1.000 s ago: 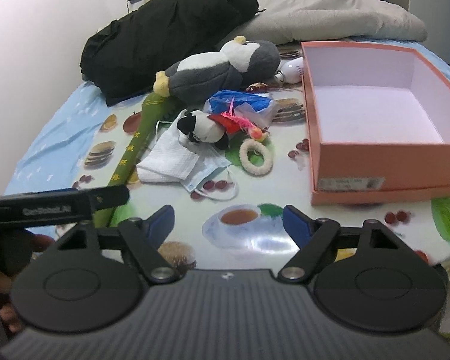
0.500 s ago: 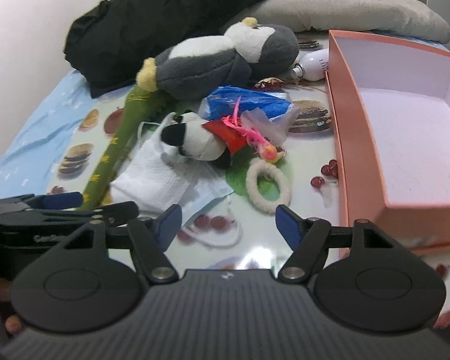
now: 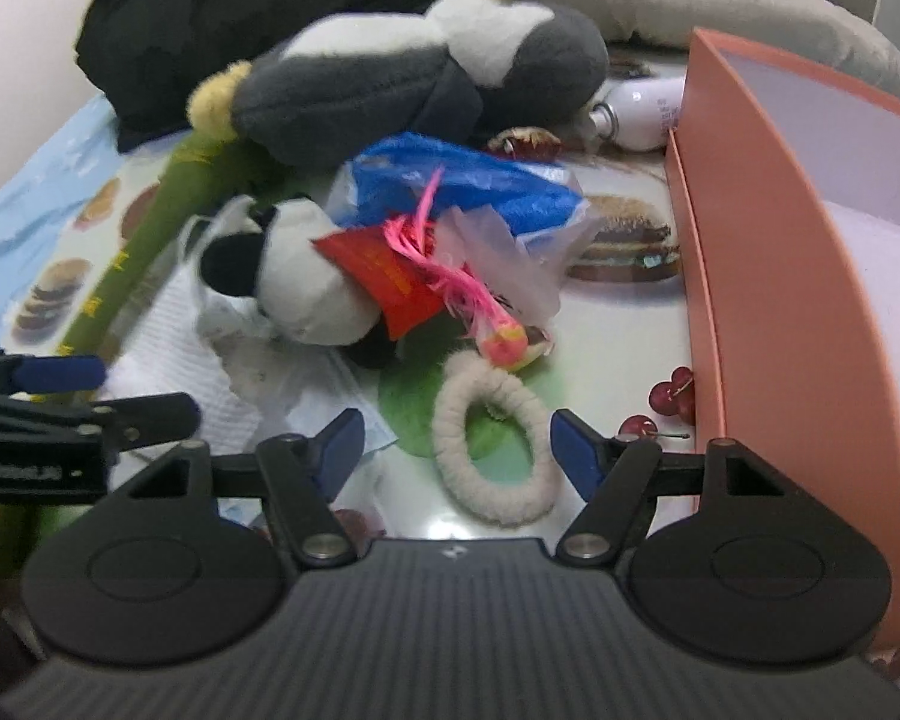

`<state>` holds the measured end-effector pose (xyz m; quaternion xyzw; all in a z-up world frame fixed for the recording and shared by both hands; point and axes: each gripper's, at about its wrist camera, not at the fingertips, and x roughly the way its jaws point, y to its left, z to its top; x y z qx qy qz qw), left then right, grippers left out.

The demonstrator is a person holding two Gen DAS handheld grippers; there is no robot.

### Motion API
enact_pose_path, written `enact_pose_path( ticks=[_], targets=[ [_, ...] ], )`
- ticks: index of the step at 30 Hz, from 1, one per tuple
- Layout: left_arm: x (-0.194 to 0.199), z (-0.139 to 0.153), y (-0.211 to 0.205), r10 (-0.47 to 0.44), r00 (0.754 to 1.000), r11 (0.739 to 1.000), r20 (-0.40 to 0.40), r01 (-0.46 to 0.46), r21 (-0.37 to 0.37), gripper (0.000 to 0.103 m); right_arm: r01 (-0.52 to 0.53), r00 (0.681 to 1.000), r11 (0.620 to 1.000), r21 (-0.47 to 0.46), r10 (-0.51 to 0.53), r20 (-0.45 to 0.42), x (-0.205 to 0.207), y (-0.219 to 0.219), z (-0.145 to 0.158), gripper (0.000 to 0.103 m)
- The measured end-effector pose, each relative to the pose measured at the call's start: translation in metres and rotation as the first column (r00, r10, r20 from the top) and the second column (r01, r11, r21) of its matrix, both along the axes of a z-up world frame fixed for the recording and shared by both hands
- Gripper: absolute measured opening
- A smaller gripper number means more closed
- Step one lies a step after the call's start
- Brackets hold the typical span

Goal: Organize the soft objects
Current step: 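Grasp the white cloth with the left tool while the right tool grasps the white hair tie, then carry the white cloth and hair tie with both tools over the pink box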

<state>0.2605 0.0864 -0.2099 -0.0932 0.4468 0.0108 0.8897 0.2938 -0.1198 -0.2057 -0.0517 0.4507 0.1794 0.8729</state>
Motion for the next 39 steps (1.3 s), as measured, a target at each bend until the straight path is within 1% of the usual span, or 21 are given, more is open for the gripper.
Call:
enact_pose_path(
  ticks=[2,5,6,7,9,10,12,13,14,15,17,18,20,22,26,31,34,37,39],
  targets=[
    [0.002,-0.005,0.0,0.001,1.0,1.0,-0.016,-0.001,-0.005,0.09,0.011,1.0,1.0,-0.009,-0.011,-0.021,0.003,0.001,-0.007,0.07],
    [0.003,-0.009,0.001,-0.001,1.0,1.0,-0.022,0.001,-0.015,0.088,0.0,1.0,1.0,-0.006,0.0,-0.018,0.004,-0.001,-0.012,0.07],
    [0.003,-0.01,0.0,-0.004,1.0,1.0,-0.022,0.004,-0.012,0.087,-0.006,1.0,1.0,-0.003,0.006,-0.012,0.004,-0.002,-0.012,0.069],
    [0.002,-0.011,0.0,-0.008,1.0,1.0,-0.023,0.008,-0.011,0.084,-0.007,1.0,1.0,-0.003,0.007,-0.008,0.004,-0.002,-0.013,0.067],
    [0.002,-0.011,-0.002,-0.012,1.0,1.0,-0.027,0.012,-0.002,0.081,-0.02,1.0,1.0,-0.014,0.02,0.002,0.001,-0.002,-0.012,0.055],
    [0.002,-0.011,-0.003,-0.015,1.0,1.0,-0.028,0.015,-0.001,0.078,-0.029,1.0,1.0,-0.004,0.029,-0.002,0.0,-0.003,-0.012,0.051],
    [0.0,-0.009,-0.005,-0.02,0.999,1.0,-0.032,0.02,-0.01,0.072,-0.038,0.999,0.999,0.007,0.038,-0.009,-0.002,-0.004,-0.01,0.037],
    [-0.001,-0.008,-0.005,-0.02,0.999,1.0,-0.033,0.02,-0.02,0.066,-0.044,0.999,0.999,0.014,0.045,-0.014,-0.002,-0.003,-0.009,0.032],
    [-0.002,-0.008,-0.005,-0.019,0.999,0.999,-0.035,0.018,-0.03,0.061,-0.045,0.999,0.999,0.021,0.046,-0.022,-0.003,-0.004,-0.008,0.023],
    [-0.004,-0.007,-0.005,-0.014,0.999,0.999,-0.036,0.013,-0.035,0.056,-0.043,0.999,0.999,0.028,0.044,-0.031,-0.004,-0.005,-0.006,0.019],
    [-0.008,-0.004,-0.005,-0.004,0.999,0.999,-0.037,0.002,-0.044,0.041,-0.041,0.998,0.998,0.05,0.042,-0.036,-0.007,-0.007,-0.002,0.016],
    [-0.011,-0.002,-0.005,0.005,0.999,0.999,-0.033,-0.007,-0.05,0.037,-0.04,0.998,0.998,0.054,0.042,-0.035,-0.009,-0.008,0.0,0.014],
    [-0.017,0.004,-0.004,0.02,1.0,0.998,-0.022,-0.021,-0.051,0.028,-0.042,0.999,0.997,0.061,0.043,-0.027,-0.014,-0.009,0.006,0.014],
    [-0.024,0.011,-0.003,0.03,1.0,0.998,-0.007,-0.03,-0.055,0.024,-0.042,0.999,0.996,0.076,0.044,-0.023,-0.019,-0.011,0.012,0.014],
    [-0.041,0.027,-0.005,0.042,0.999,0.997,0.022,-0.04,-0.073,0.023,-0.019,1.0,0.995,0.096,0.021,-0.016,-0.029,-0.018,0.023,0.013],
    [-0.063,0.042,-0.013,0.04,0.998,0.995,0.043,-0.036,-0.098,0.023,-0.022,1.0,0.993,0.119,0.024,-0.01,-0.045,-0.025,0.037,0.013],
    [-0.074,0.047,-0.018,0.062,0.998,0.993,0.032,-0.058,-0.099,0.023,-0.015,1.0,0.99,0.138,0.017,-0.014,-0.056,-0.032,0.043,0.013],
    [-0.084,0.048,-0.019,0.078,0.997,0.987,0.016,-0.075,-0.139,0.023,-0.009,1.0,0.99,0.138,0.01,-0.004,-0.068,-0.037,0.051,0.012],
    [-0.091,0.053,-0.022,0.071,0.997,0.988,0.024,-0.067,-0.141,0.023,-0.005,1.0,0.989,0.146,0.005,0.001,-0.075,-0.04,0.056,0.012]
  ],
)
